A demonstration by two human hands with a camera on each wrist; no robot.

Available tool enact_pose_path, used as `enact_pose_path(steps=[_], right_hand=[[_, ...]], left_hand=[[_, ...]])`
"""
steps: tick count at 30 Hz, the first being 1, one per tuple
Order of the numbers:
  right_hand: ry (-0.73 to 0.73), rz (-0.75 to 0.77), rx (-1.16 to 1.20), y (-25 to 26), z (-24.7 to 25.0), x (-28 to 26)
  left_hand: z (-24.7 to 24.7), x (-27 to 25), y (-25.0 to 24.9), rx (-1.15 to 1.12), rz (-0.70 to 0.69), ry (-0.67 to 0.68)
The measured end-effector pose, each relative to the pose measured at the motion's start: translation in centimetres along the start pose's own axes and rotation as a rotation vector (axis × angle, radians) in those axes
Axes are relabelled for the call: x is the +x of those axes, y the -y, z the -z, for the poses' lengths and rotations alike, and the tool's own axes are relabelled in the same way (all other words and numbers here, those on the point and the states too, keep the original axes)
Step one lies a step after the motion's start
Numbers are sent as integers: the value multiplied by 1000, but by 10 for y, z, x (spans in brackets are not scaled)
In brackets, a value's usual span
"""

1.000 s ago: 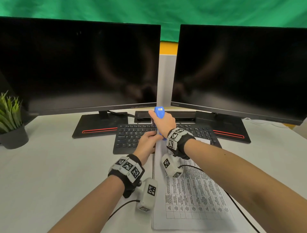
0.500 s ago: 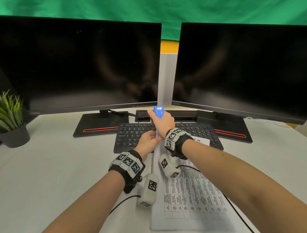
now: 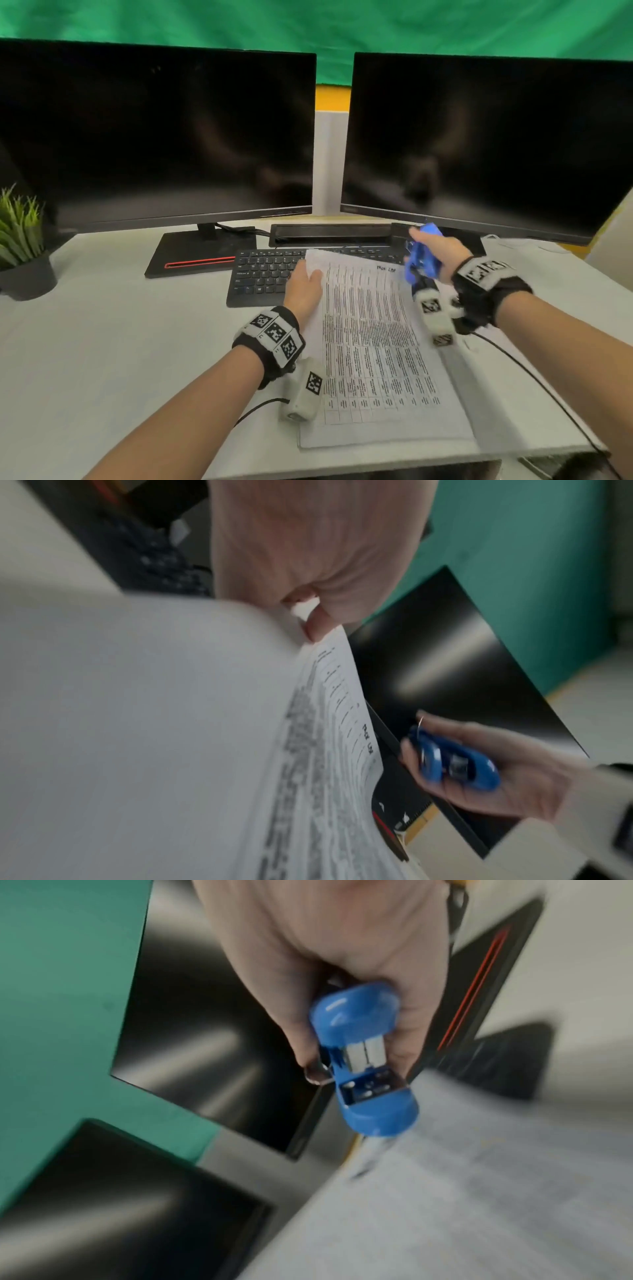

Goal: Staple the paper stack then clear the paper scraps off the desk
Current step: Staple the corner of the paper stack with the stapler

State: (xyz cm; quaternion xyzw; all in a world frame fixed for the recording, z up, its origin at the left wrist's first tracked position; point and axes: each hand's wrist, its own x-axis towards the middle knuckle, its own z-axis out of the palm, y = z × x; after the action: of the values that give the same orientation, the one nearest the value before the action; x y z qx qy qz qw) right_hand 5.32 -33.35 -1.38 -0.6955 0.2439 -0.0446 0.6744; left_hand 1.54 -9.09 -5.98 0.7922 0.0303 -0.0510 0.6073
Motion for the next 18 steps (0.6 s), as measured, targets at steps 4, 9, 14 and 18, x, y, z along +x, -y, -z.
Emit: enact_pose_path(steps=[4, 9, 14, 18], right_hand=[[-206, -36, -725, -32, 66, -19], [-261, -11, -1194, -59, 97, -40], [-205, 20, -1377, -60, 95, -43], [-199, -27, -1331, -60, 92, -43]], left_hand=[[5, -27, -21, 11, -135, -85], [22, -34, -36, -43, -128, -65], [65, -43, -62, -217, -87, -34], [137, -43, -72, -313, 47, -50]])
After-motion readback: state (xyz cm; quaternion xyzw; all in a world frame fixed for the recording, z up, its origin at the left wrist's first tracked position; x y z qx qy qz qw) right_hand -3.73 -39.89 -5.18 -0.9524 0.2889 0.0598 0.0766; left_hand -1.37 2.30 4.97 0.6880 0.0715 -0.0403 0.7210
